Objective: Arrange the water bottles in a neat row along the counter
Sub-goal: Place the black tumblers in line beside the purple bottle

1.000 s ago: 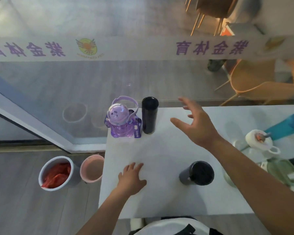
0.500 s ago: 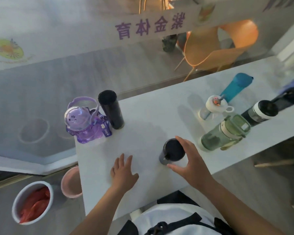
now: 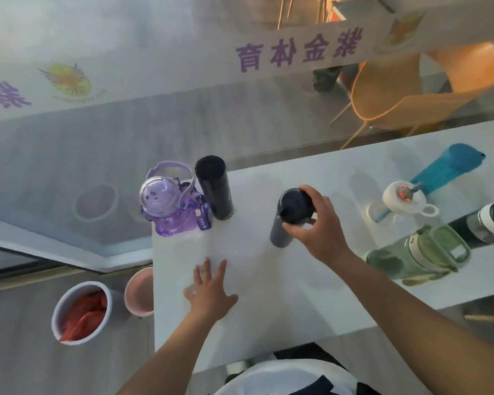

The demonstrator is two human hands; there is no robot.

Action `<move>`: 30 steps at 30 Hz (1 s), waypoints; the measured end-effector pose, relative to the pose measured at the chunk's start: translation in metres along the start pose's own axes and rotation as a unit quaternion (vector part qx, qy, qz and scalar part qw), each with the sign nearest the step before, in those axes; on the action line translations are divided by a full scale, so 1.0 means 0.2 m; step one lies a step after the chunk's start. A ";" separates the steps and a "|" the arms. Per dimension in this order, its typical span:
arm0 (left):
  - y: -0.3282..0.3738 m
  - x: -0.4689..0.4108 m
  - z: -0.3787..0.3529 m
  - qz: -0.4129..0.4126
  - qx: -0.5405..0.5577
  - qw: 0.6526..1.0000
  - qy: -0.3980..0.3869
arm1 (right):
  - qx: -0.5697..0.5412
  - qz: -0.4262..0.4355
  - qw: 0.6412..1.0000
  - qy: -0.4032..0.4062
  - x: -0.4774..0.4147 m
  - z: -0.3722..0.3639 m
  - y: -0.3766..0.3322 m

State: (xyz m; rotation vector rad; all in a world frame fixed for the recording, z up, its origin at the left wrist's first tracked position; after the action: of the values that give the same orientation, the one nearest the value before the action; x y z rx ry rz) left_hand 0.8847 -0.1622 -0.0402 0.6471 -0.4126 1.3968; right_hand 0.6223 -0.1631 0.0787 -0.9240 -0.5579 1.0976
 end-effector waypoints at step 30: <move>-0.03 0.00 0.00 0.000 0.045 0.999 0.007 | 0.027 0.042 0.994 -0.095 -0.53 -0.35 -0.08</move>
State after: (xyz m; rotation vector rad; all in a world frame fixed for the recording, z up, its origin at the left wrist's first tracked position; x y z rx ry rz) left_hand 0.8907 -0.1616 -0.0415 0.7113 -0.3395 1.4250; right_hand 0.6441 -0.2880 0.0624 -0.8074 -0.6461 1.2795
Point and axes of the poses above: each hand's wrist, its own x-axis away from the middle knuckle, its own z-axis out of the back of the hand, y = z × x, the point moved 2 cm from there along -x, towards the middle knuckle, and after that the axes turned 1 degree about y, right-handed, at the moved point
